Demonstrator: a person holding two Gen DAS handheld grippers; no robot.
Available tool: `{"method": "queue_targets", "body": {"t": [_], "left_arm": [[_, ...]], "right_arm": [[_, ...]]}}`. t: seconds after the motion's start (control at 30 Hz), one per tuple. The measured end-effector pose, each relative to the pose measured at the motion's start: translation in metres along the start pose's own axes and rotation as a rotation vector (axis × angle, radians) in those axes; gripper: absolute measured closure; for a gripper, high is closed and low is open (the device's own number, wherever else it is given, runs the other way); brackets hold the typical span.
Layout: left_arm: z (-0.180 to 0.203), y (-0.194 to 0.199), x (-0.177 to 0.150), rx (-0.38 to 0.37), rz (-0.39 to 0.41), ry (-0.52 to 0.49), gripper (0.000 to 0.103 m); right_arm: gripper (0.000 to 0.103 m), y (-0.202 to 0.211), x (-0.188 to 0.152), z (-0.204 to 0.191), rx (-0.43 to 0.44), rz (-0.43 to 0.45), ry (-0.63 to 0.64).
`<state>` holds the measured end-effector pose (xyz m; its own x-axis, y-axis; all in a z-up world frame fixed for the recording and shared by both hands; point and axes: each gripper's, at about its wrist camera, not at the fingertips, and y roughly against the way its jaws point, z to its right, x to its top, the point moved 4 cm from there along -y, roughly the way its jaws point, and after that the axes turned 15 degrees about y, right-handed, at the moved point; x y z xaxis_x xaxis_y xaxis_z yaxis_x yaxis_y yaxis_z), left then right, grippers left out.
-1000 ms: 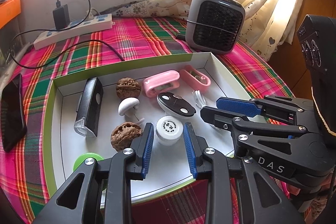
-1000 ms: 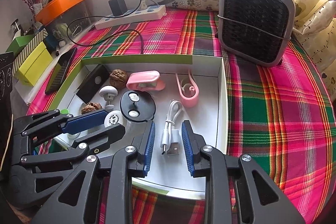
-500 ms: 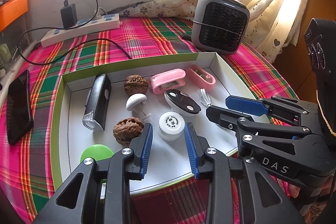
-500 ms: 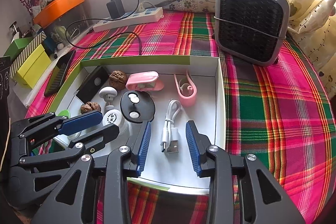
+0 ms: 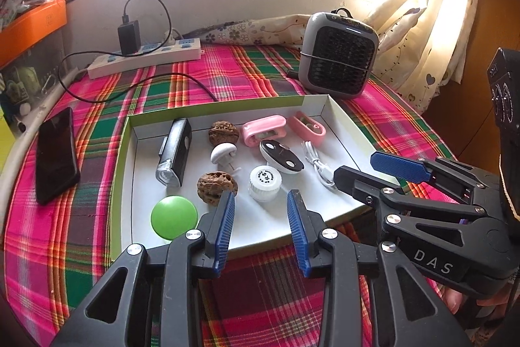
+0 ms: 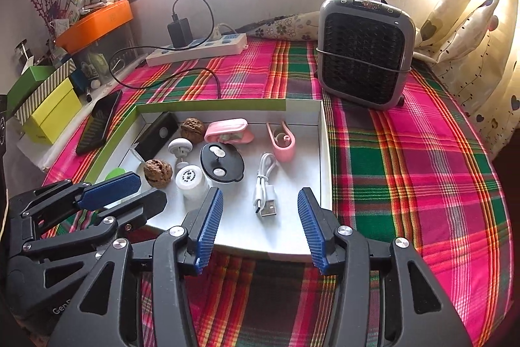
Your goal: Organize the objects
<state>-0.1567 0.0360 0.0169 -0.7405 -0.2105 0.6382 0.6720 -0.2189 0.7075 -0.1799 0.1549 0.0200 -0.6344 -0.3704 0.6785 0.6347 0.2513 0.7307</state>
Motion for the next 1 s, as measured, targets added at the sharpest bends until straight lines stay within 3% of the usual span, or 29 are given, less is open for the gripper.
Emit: {"method": "queue_targets", "body": {"t": [0.3, 0.43, 1.0], "left_arm": [[-0.003, 0.028, -0.019, 0.066, 0.055, -0.024, 0.071], [-0.008, 0.036, -0.03, 0.065, 0.047, 0.005, 0.071], [-0.03, 0.031, -0.08, 0.183, -0.012, 0.065, 0.07]], "right_arm": [[0.048, 0.026, -0.011, -0.013, -0.018, 0.041, 0.002], [0.048, 0.032, -0.02, -0.022, -0.022, 0.035, 0.015], [0.048, 0.032, -0.077, -0.047, -0.069, -0.059, 0.055]]}}
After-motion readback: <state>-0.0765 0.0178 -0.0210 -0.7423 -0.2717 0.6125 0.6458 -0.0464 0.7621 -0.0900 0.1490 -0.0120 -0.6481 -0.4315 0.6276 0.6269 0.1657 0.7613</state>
